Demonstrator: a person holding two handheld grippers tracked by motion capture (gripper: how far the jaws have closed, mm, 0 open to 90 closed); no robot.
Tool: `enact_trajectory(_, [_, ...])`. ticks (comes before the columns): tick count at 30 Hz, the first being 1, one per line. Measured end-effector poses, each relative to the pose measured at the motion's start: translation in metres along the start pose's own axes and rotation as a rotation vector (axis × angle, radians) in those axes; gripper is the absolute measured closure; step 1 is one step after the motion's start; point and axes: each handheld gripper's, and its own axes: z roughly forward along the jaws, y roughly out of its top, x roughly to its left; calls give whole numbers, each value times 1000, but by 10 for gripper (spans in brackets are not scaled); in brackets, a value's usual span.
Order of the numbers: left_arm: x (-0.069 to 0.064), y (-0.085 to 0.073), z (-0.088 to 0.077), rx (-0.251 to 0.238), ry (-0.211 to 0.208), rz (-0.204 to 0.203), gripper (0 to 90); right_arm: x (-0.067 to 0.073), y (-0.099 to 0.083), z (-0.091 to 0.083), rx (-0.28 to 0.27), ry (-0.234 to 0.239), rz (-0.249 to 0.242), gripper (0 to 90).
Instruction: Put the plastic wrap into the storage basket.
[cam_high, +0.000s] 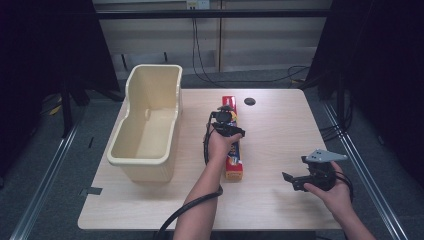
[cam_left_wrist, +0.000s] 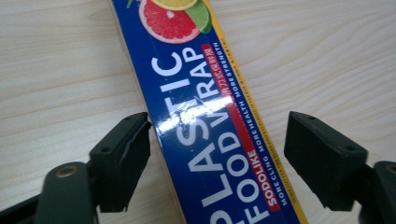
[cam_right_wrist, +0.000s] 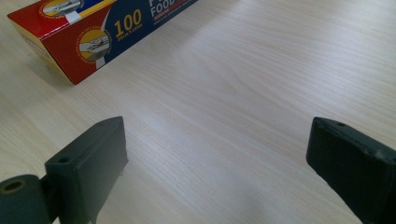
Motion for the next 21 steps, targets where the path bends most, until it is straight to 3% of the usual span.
enact_trajectory(4, [0, 0, 1, -6, -3, -38, 276, 1, 1, 0, 1, 0, 3, 53])
enact_trajectory(9, [1, -1, -2, 20, 3, -56, 304, 2, 1, 1, -3, 0, -7, 54])
enact_trajectory(21, [7, -10, -17, 94, -8, -48, 368, 3, 2, 2, -5, -3, -8, 59])
